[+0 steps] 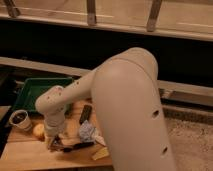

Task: Place brush in purple bowl

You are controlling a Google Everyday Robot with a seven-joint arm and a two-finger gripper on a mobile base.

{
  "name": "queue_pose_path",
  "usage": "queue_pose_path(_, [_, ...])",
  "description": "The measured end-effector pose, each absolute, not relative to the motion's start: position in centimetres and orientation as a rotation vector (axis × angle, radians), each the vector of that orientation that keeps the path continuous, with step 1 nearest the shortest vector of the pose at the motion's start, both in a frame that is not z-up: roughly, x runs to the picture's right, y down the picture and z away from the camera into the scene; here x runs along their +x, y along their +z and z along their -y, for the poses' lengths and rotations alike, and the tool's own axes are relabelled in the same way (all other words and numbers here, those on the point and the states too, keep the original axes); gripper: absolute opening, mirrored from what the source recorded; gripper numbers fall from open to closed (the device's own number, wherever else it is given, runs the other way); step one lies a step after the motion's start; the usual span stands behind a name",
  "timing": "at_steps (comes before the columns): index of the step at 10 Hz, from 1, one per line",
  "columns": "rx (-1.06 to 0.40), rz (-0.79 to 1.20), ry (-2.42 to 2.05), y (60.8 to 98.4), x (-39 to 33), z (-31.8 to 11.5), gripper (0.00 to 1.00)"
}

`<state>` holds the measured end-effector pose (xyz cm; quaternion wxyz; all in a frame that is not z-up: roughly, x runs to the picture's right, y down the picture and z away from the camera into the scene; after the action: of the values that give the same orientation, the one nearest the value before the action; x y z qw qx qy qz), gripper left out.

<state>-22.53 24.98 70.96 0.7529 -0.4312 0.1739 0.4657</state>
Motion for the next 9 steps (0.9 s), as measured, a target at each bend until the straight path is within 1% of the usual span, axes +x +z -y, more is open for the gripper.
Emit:
queue_pose_path(3, [-0.950,-0.328,0.999,72.6,-21.9,-26.3,0.65])
queue_pose_path(6, [-0.888,-0.247,1.015,73.0,-22.3,-26.0,0.65])
queue_pose_path(9, [-0.880,-0.238,1.023,73.1,-22.3,-25.9,0.65])
